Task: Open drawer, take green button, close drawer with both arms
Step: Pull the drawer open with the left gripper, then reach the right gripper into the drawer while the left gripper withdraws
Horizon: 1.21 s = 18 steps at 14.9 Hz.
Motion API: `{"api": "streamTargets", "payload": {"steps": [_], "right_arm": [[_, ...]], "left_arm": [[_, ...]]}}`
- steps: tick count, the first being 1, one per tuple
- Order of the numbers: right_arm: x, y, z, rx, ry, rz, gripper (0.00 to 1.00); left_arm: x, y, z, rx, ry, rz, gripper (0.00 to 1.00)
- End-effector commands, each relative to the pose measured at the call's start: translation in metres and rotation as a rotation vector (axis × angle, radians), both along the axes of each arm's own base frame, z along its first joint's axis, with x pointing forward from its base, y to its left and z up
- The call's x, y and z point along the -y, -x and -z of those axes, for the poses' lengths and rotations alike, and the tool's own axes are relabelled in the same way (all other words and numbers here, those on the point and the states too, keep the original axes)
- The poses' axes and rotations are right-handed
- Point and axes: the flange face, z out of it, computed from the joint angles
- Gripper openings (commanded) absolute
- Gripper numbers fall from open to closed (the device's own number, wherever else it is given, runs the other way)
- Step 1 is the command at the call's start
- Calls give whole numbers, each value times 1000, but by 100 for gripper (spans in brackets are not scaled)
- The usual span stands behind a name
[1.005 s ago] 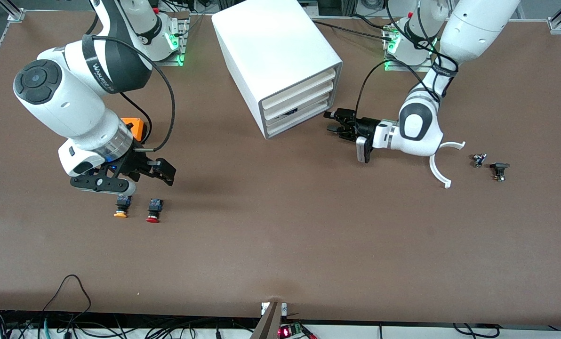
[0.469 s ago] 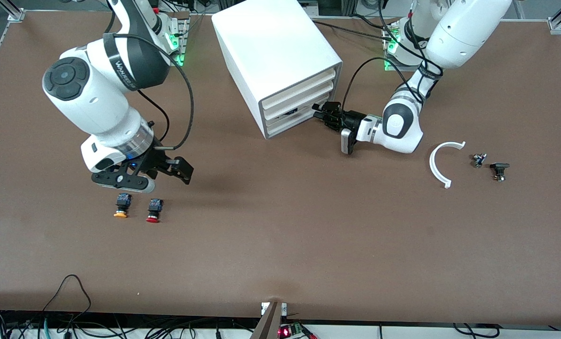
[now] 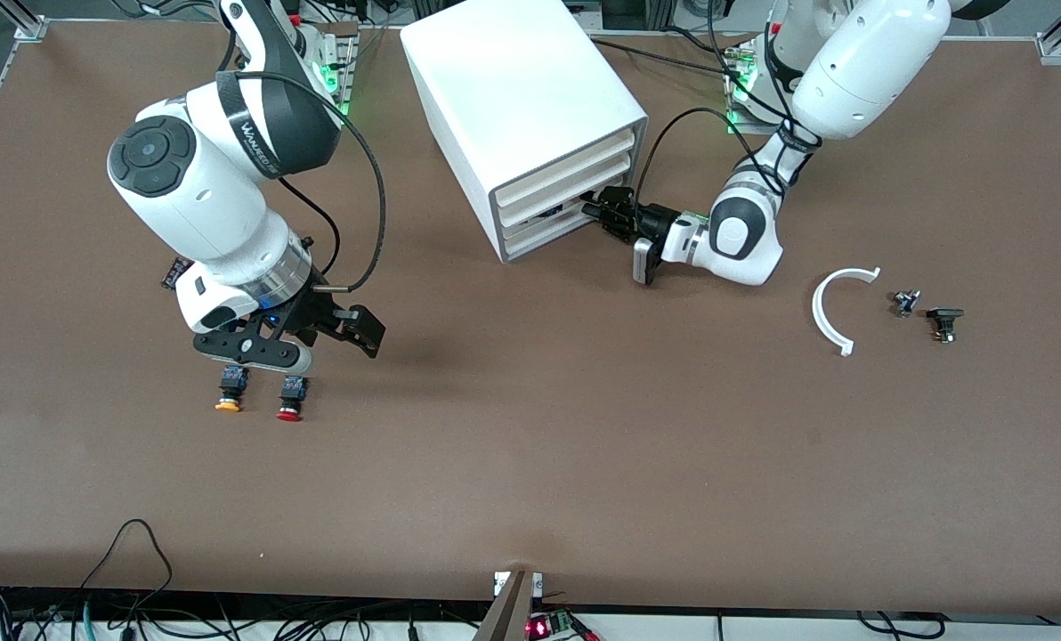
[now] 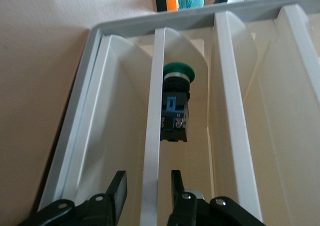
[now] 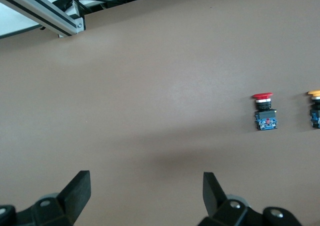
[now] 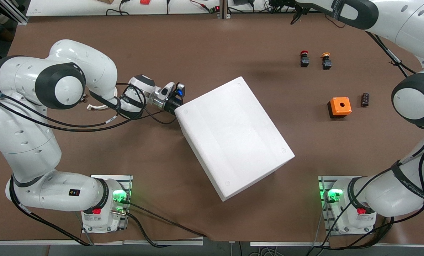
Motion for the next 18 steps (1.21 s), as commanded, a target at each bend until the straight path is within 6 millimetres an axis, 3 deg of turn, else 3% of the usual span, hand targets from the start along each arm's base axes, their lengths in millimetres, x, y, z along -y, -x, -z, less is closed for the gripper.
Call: {"api": "streamTargets", "payload": {"steps": [1, 2, 6, 9, 15, 18], "right_arm": [[-23, -6, -3, 9, -25, 58, 99], [-32, -5, -3, 7, -36, 88, 99], [-52, -5, -3, 8, -56, 123, 99], [-78, -5, 0, 10, -81, 168, 99], [-122, -12, 2, 23, -168, 316, 99], [-136, -9, 5, 32, -209, 374, 99]], "left_arm": [[2, 12, 8, 33, 32, -21, 18], [1, 14, 11, 25, 33, -25, 0], [-5, 2, 6, 27, 36, -44, 0], [-19, -28, -1, 66, 36, -75, 0], [-60, -112, -25, 110, -118, -28, 0], [-82, -138, -15, 111, -124, -69, 0]]}}
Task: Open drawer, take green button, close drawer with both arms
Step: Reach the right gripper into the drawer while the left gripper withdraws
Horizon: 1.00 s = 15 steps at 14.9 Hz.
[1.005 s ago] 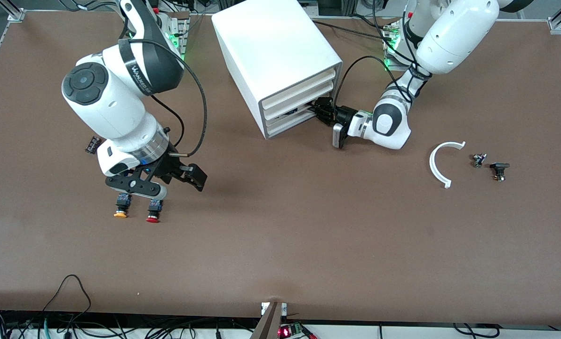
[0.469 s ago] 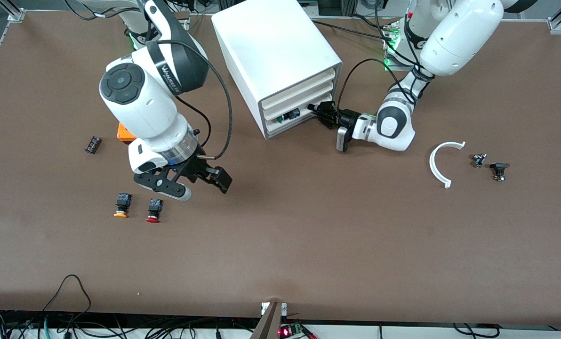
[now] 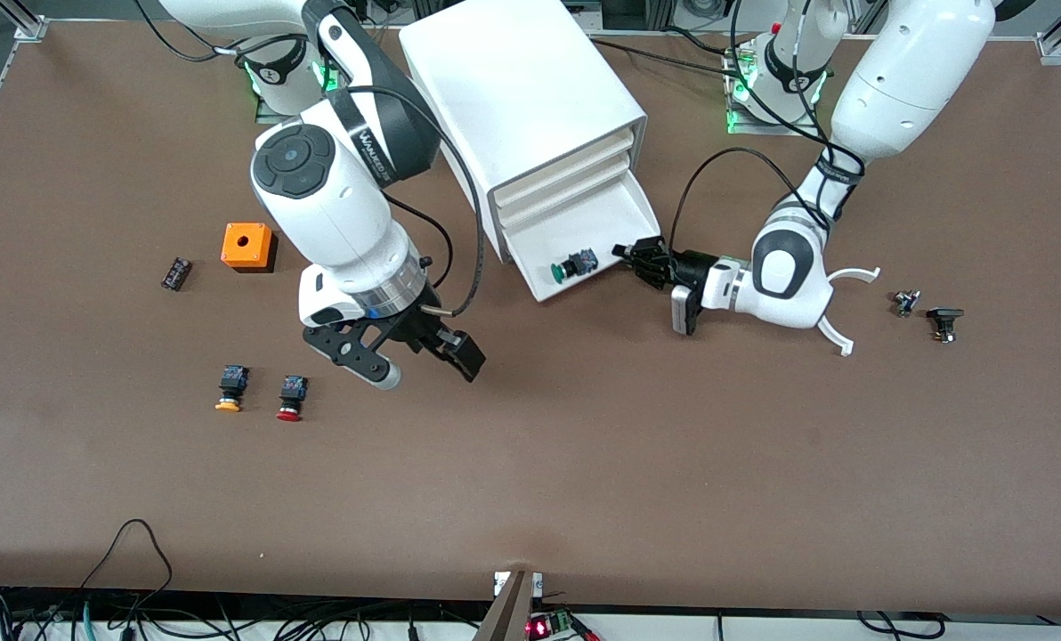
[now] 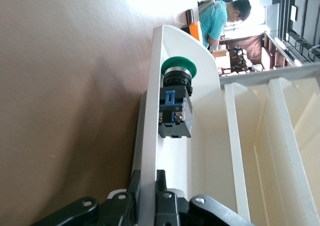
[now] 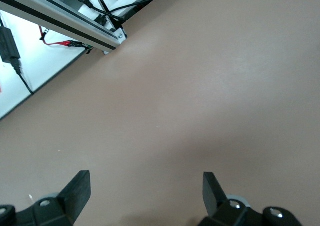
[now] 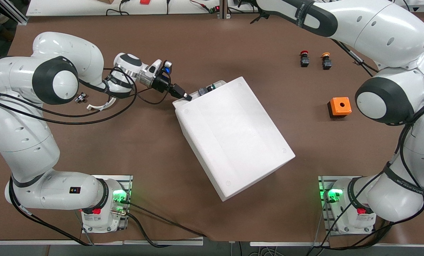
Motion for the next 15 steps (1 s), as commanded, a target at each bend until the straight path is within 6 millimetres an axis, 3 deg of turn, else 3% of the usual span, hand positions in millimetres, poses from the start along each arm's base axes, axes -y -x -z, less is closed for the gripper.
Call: {"api": "streamTargets", "payload": {"steps": [1, 2, 3, 4, 6, 9, 15], "right_arm": [[-18, 1, -4, 10, -46, 75, 99], [-20, 1, -4, 9, -58, 101, 99], [-27, 5, -1, 2, -64, 112, 99], [-34, 7, -1, -2, -78, 136, 99], [-62, 19, 8, -28, -101, 185, 99], [-107, 48, 38, -88, -76, 222, 99], [-158, 84, 100, -227, -9, 313, 99]], "left_arm": [[-14, -30, 12, 3, -20, -17, 0], [-14, -32, 11, 7, -25, -9, 0], [-15, -32, 9, 11, -24, -10, 60], [-21, -35, 7, 16, -24, -16, 99], [-26, -42, -6, 38, -26, -20, 100], [-38, -61, -44, 5, -84, 22, 100], [-55, -101, -150, -135, -377, 91, 100]]}}
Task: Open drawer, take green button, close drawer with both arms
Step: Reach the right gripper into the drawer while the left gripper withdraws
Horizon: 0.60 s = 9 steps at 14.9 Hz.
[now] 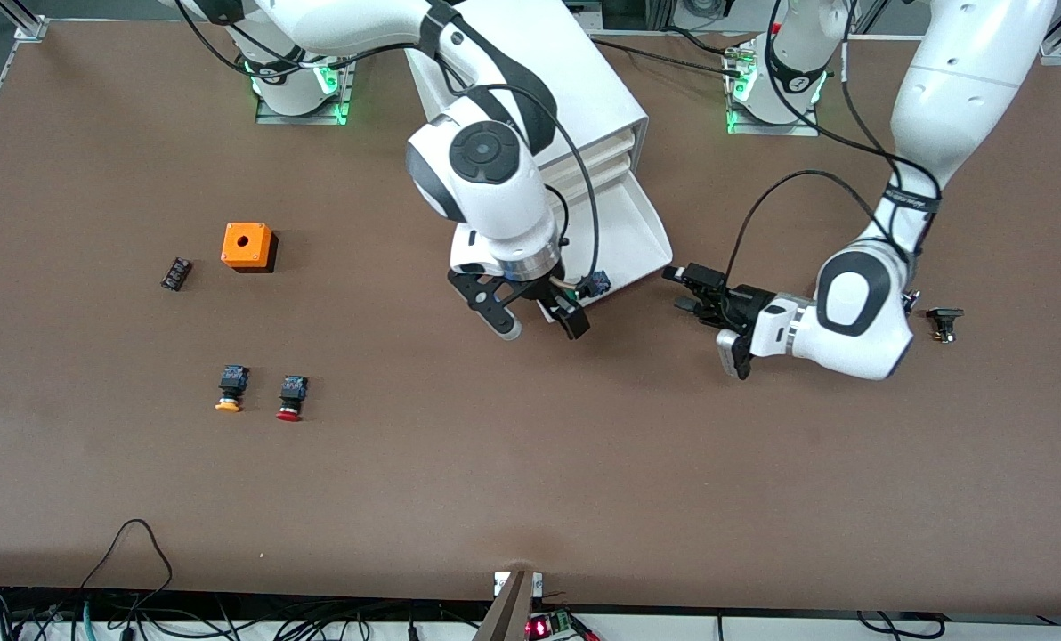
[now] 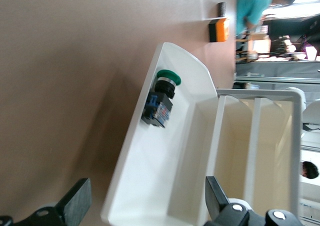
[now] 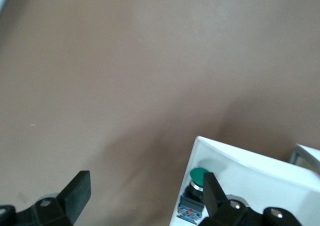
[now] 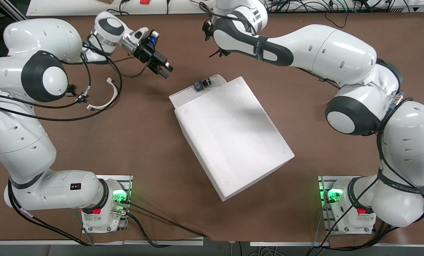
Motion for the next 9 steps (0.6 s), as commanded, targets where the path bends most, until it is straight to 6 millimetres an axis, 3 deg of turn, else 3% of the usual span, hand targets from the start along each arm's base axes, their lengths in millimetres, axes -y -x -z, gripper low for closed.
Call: {"api": "streamTargets", "payload": {"steps": [1, 5, 6, 9], "right_arm": [[-18, 2, 18, -37, 7, 61, 99], [-35, 19, 39, -97, -5, 88, 99], [-44, 28, 40, -106, -9, 86, 99], [-51, 35, 67, -137, 5, 111, 99]], "left_arm": [[1, -10, -59, -63, -187, 0, 100], [15, -14, -123, -112, -510, -2, 100], [20, -15, -136, -96, -579, 6, 100], [26, -19, -164, 3, -789, 57, 100]]}}
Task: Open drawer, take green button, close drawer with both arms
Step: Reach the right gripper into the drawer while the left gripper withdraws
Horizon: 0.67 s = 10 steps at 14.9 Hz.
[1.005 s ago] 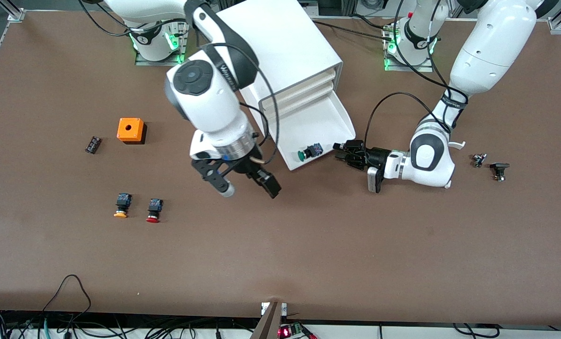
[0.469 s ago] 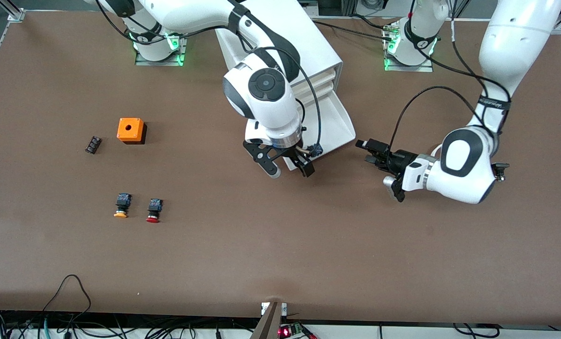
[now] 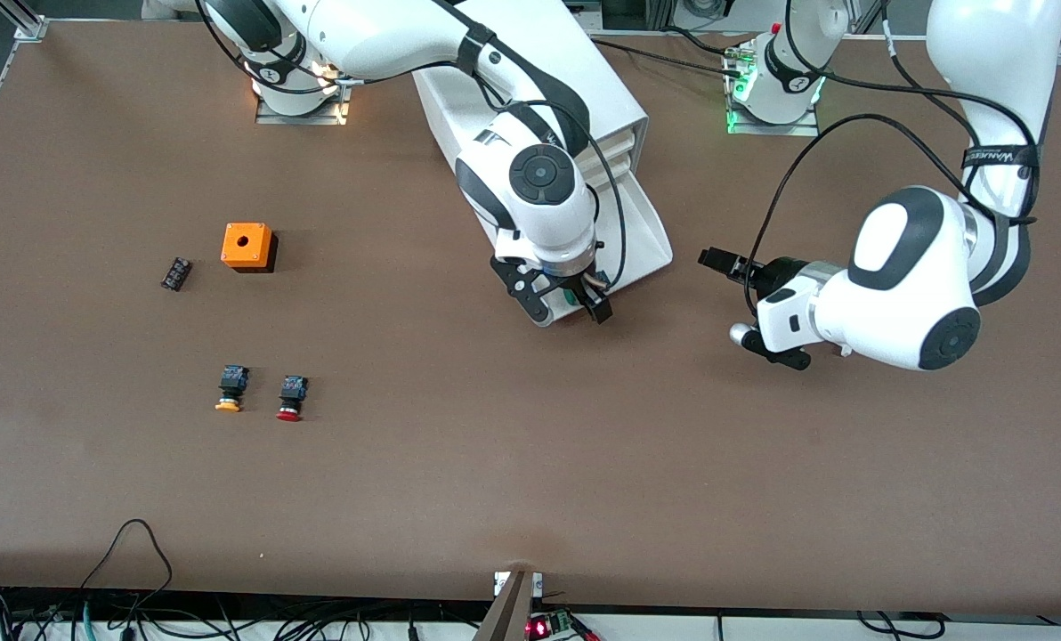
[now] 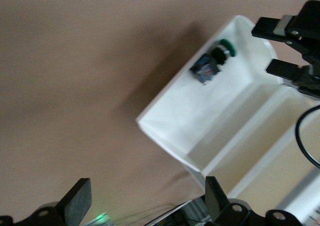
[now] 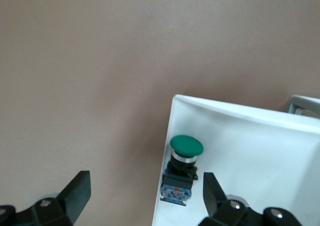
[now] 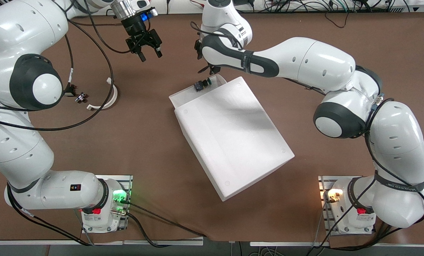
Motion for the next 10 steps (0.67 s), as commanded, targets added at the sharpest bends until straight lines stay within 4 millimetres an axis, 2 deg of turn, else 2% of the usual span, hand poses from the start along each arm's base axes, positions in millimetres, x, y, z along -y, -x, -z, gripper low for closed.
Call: {"api": "streamTargets", "payload": {"steps": [1, 3, 5, 6, 8, 9, 10], "right_arm": [[-14, 7, 19, -27, 1, 45, 99], [-22, 18, 39, -42, 21, 32, 99], [-23, 20, 46, -48, 27, 38, 99], [-24, 21, 48, -51, 29, 39, 99], [-25, 23, 59, -63, 39, 37, 99], [-26, 25, 62, -64, 40, 34, 99], [-26, 25, 61, -66, 38, 35, 96]], "left_arm": [[4, -5, -29, 64, -191, 75, 100], [-6, -10, -41, 114, -315, 123, 100], [-19, -16, -51, 154, -375, 130, 100], [-24, -19, -53, 164, -384, 124, 100], [-38, -30, -76, 214, -373, 87, 100], [-49, -35, -82, 228, -367, 63, 100], [-52, -37, -87, 241, -365, 55, 100]]}}
